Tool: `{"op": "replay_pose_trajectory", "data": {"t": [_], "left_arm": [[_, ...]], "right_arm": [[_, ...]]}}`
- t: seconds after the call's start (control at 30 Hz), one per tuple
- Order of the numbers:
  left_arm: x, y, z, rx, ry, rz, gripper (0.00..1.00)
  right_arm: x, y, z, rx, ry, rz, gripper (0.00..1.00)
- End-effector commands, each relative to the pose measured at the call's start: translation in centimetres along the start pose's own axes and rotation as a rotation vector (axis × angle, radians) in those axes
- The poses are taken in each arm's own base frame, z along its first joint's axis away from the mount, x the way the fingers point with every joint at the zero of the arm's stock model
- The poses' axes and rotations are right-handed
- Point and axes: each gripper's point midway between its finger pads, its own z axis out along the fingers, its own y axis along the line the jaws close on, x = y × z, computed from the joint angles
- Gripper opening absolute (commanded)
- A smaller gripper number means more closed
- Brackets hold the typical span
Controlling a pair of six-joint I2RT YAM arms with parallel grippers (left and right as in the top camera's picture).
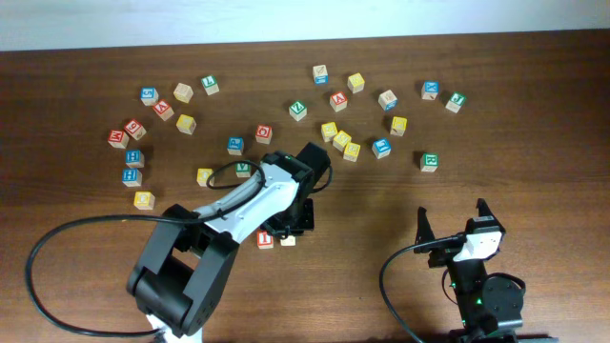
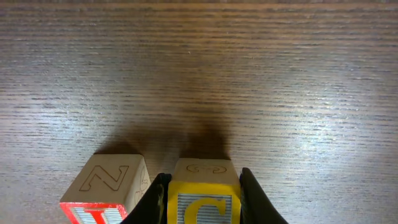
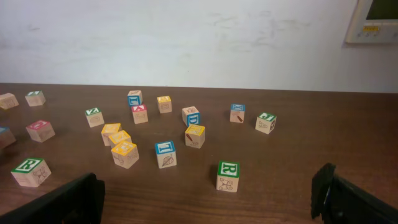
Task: Spell out ICRA
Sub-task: 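Lower the yellow C block beside the red I block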
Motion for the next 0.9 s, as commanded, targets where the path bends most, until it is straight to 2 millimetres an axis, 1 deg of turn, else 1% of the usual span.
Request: {"op": "replay_pose_trajectory", "data": {"t": [0.0,0.33,0.67,0.77,0.87], "left_arm": [[-0.4,0.88,0.46,-0.044,-0.029,-0.015,0.18],[-0.02,1.12,0.46,-0.055,-0.014,-0.014,0.17],[-0.36,0.99,0.45,-0.05,-0.028,-0.014,0.17],[-0.44,1.12,0.44,-0.058,-0.033,-0.014,0.18],[-0.05,1.33,0.43,-0.066,-0.017,-0.013,0.18]], "right_arm": [[0.31,-0.03,0.02,0.004,0.005,0.0,0.98],[0.31,-0.03,0.02,0.004,0.005,0.0,0.98],[0.31,-0.03,0.02,0.004,0.005,0.0,0.98],[0.31,-0.03,0.02,0.004,0.005,0.0,0.98],[0.31,-0.03,0.02,0.004,0.005,0.0,0.98]]}}
